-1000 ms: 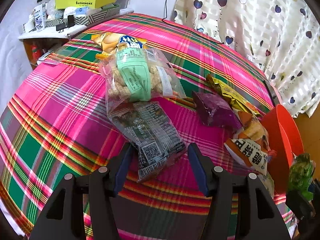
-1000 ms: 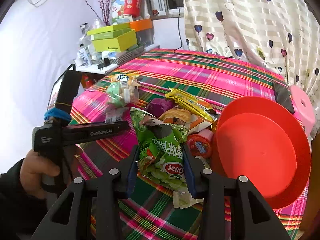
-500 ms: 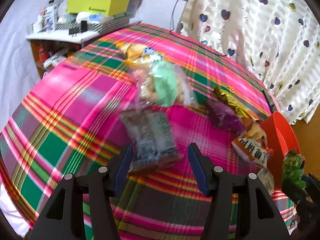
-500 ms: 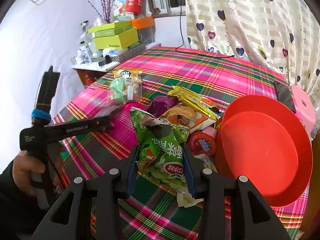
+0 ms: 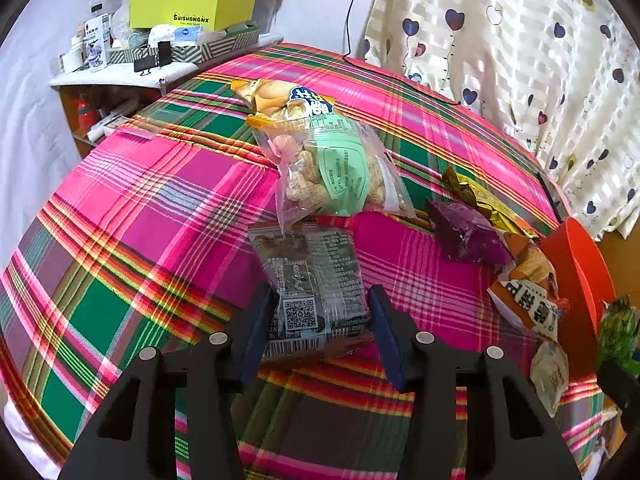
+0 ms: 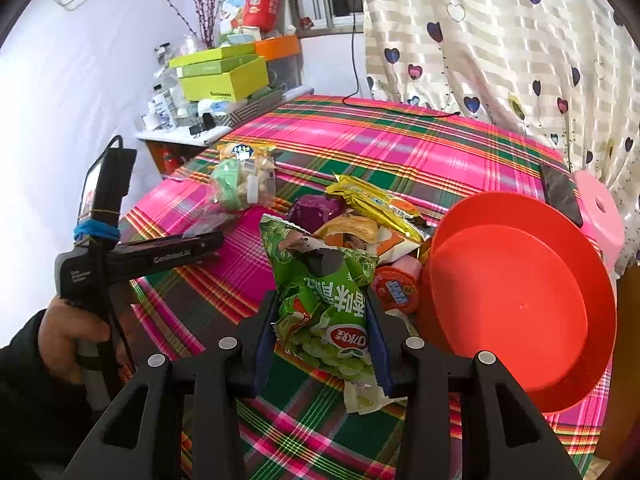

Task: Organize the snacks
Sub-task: 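Lift the green chip bag with the right gripper while the left gripper grasps the dark grey packet, then carry both packets over the red basket and open both grippers to drop them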

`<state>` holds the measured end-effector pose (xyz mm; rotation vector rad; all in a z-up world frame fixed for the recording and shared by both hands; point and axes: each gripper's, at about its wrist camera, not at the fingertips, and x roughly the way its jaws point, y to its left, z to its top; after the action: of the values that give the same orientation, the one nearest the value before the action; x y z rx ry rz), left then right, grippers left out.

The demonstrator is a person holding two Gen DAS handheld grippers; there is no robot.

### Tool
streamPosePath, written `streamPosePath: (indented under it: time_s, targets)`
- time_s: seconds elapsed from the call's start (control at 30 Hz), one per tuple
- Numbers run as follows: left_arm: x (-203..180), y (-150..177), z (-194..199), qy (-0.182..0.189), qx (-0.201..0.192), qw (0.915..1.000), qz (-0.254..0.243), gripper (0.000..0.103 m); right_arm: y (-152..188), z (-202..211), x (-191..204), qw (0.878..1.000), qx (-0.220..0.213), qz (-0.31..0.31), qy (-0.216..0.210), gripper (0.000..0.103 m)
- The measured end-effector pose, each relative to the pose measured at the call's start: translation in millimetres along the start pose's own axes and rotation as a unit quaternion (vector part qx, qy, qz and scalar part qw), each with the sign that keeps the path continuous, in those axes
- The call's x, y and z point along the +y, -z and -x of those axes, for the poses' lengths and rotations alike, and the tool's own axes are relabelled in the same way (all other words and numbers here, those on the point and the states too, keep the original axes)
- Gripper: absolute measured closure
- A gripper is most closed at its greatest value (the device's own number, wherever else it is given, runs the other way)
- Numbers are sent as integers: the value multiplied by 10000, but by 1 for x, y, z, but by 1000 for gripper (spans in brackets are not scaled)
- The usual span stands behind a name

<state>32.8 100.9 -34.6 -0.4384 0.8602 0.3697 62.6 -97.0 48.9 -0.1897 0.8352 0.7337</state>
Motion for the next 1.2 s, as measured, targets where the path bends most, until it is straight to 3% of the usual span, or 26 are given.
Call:
streamPosePath:
  time_s: [0.53, 1.2]
  targets:
    - [-20, 13, 52, 523, -384, 9969, -439, 55, 8, 29, 0, 9992, -260, -176, 260, 64]
    - [-111, 8, 69, 1255, -398, 9813, -1402, 55, 25, 68, -64, 9913, -555, -839, 849, 64]
